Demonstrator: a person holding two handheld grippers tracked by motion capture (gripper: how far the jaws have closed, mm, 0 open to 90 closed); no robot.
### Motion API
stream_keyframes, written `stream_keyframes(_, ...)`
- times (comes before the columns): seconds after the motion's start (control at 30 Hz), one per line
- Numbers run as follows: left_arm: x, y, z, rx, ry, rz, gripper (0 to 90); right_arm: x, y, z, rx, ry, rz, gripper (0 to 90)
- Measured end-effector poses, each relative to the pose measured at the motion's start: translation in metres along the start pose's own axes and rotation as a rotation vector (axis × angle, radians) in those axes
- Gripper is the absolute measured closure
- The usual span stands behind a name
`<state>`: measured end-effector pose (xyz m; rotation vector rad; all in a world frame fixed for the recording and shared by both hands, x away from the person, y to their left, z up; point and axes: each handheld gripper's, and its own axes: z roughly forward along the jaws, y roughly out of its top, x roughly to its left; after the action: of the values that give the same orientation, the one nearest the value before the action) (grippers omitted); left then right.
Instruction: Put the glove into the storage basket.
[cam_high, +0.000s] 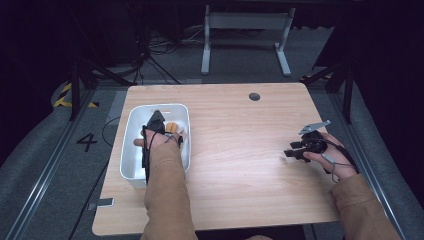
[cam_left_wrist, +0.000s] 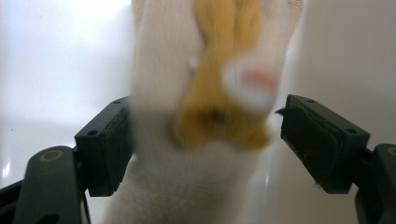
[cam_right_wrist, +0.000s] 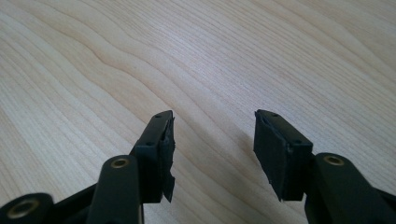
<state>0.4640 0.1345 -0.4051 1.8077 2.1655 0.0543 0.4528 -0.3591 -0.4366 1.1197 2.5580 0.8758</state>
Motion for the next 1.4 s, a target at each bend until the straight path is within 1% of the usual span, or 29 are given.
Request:
stream_keyframes(0.03, 0.000, 0.000, -0.001, -0.007, -0.003, 0.004, 19.3, 0.000, 0.000, 0.000, -0.001, 0.000, -0.002, 49.1)
stream_keyframes(0.1, 0.000, 0.000, -0.002, 0.005, -0.007, 0.016, 18.7, -0.001, 0.000, 0.000, -0.002, 0.001, -0.001, 48.9)
stream_keyframes(0.13, 0.001, -0.001, -0.002, 0.010, -0.014, 0.037, 18.7, -0.001, 0.000, 0.000, -0.001, 0.001, -0.001, 48.8)
stream_keyframes(0.17, 0.001, -0.001, -0.003, 0.008, -0.014, 0.045, 19.2, -0.001, 0.000, 0.000, 0.000, 0.000, -0.002, 48.6)
stream_keyframes(0.23, 0.003, -0.002, -0.006, 0.004, -0.015, 0.051, 19.2, -0.001, 0.000, 0.000, -0.001, -0.001, 0.000, 48.0)
stream_keyframes(0.3, 0.004, -0.002, -0.009, -0.008, -0.008, 0.056, 19.3, -0.001, 0.000, 0.001, -0.001, -0.002, -0.001, 47.4)
stream_keyframes(0.33, 0.004, -0.002, -0.012, -0.026, -0.003, 0.057, 19.4, -0.001, 0.000, 0.001, -0.001, -0.003, -0.004, 47.2)
stream_keyframes(0.4, 0.006, -0.001, -0.017, -0.053, 0.005, 0.082, 19.3, -0.001, 0.001, 0.001, -0.001, -0.004, -0.006, 47.0)
stream_keyframes(0.43, 0.005, -0.001, -0.020, -0.071, 0.005, 0.082, 19.4, -0.001, 0.001, 0.001, -0.002, -0.004, -0.008, 46.9)
stream_keyframes(0.5, 0.005, -0.001, -0.026, -0.088, 0.016, 0.104, 19.8, -0.001, 0.001, 0.002, -0.004, -0.007, -0.010, 46.6)
stream_keyframes(0.6, 0.004, 0.000, -0.034, -0.103, 0.008, 0.121, 20.0, -0.002, 0.001, 0.002, -0.002, -0.009, -0.008, 46.6)
stream_keyframes(0.73, -0.001, 0.000, -0.046, -0.131, -0.005, 0.166, 21.0, -0.002, 0.001, 0.002, -0.003, -0.007, -0.008, 46.6)
stream_keyframes(0.77, -0.003, 0.000, -0.049, -0.146, -0.008, 0.188, 21.0, -0.002, 0.001, 0.002, -0.005, -0.008, -0.005, 46.6)
stream_keyframes(0.87, -0.009, -0.001, -0.060, -0.193, -0.033, 0.232, 23.2, -0.003, 0.001, 0.001, -0.013, -0.005, -0.005, 46.5)
stream_keyframes(0.9, -0.011, -0.001, -0.064, -0.204, -0.047, 0.256, 24.5, -0.003, 0.001, 0.000, -0.015, -0.005, -0.004, 46.5)
stream_keyframes(0.93, -0.013, -0.002, -0.068, -0.215, -0.060, 0.268, 25.8, -0.004, 0.000, 0.000, -0.017, -0.001, -0.002, 46.5)
stream_keyframes(1.03, -0.022, -0.005, -0.077, -0.244, -0.096, 0.322, 26.3, -0.005, -0.001, -0.001, -0.035, 0.019, 0.010, 46.5)
stream_keyframes(1.13, -0.031, -0.010, -0.085, -0.260, -0.133, 0.374, 27.3, -0.006, -0.002, -0.002, -0.040, 0.022, 0.010, 46.5)
stream_keyframes(1.23, -0.040, -0.017, -0.092, -0.271, -0.165, 0.434, 27.3, -0.007, -0.002, -0.004, -0.054, 0.036, 0.018, 46.5)
stream_keyframes(1.37, -0.049, -0.025, -0.098, -0.318, -0.203, 0.501, 26.8, -0.007, -0.003, -0.007, -0.070, 0.045, 0.024, 46.6)
stream_keyframes(1.4, -0.052, -0.028, -0.100, -0.339, -0.214, 0.528, 26.8, -0.007, -0.004, -0.007, -0.071, 0.052, 0.028, 46.6)
